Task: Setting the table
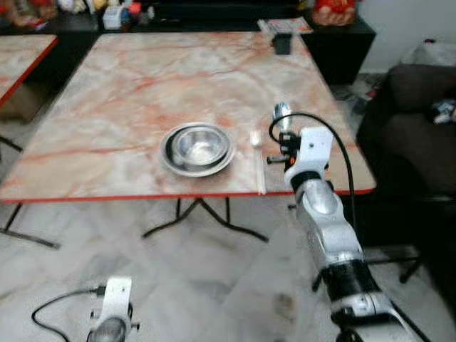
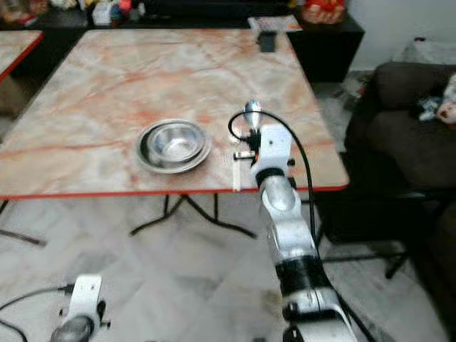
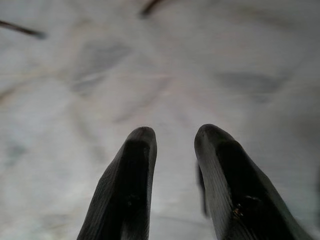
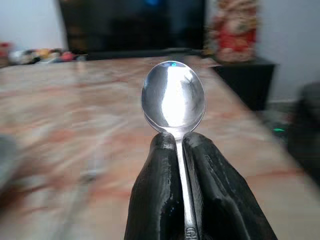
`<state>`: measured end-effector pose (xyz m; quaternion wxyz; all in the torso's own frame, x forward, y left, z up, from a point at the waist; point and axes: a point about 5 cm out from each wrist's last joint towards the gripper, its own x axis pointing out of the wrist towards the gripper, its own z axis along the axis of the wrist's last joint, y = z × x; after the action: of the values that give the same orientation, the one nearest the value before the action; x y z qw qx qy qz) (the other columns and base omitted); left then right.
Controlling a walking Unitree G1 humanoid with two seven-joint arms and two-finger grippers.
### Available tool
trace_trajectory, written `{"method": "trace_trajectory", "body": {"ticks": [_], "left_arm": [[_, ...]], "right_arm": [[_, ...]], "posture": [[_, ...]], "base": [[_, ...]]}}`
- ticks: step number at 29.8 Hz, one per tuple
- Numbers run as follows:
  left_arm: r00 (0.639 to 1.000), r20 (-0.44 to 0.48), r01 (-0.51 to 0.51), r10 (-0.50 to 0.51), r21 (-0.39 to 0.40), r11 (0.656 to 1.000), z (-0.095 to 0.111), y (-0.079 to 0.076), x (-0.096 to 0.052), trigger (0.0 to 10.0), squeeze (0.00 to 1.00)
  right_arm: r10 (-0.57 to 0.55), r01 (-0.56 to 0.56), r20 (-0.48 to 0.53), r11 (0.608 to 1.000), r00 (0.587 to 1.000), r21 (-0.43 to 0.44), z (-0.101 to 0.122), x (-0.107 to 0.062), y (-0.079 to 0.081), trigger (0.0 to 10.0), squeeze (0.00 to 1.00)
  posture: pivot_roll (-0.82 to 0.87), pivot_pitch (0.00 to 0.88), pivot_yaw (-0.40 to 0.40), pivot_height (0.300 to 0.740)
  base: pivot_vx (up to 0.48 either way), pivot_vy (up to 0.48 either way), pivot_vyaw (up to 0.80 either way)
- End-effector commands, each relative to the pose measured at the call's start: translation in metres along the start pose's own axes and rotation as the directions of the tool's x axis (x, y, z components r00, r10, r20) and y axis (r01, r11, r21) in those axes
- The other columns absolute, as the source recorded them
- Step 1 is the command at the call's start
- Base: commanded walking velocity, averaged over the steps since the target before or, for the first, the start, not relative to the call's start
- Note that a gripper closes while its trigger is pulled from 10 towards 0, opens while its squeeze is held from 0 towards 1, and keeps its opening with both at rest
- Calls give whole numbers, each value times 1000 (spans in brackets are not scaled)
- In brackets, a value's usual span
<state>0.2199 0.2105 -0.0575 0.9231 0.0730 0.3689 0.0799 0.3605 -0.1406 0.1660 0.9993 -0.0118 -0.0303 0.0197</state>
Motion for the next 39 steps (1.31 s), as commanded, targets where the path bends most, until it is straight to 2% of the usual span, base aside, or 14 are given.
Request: {"method": "trace_trajectory", "body": {"ticks": [1,11,17,21,39], "left_arm": [[999,-26,-28,28,16,999,-8,13,-1,10000,0],[999,-14,-37,37,1,999,-5,14,-1,10000,0],[999,-7,-53,53,-2,999,-3,16,-1,10000,0],[998,-6,-57,57,1,998,-3,17,0,10000,0],[999,-1,-54,54,3,999,0,17,0,10000,0]], "right_arm": [[25,-25,22,1000,999,16,6,1,11,10000,0],[19,-19,13,1000,1000,23,4,0,10,10000,0],[42,-42,19,999,999,-7,4,-1,12,10000,0],[43,-43,17,999,999,-1,3,-2,13,10000,0],[33,-33,1,999,999,35,1,-3,15,10000,0]], "posture": [[9,144,-19,740],[8,146,-19,740],[7,146,-19,740],[7,146,-18,740],[8,145,-17,740]], "base": [[0,0,0],[0,0,0],[0,0,0],[338,0,478],[401,0,0]]}}
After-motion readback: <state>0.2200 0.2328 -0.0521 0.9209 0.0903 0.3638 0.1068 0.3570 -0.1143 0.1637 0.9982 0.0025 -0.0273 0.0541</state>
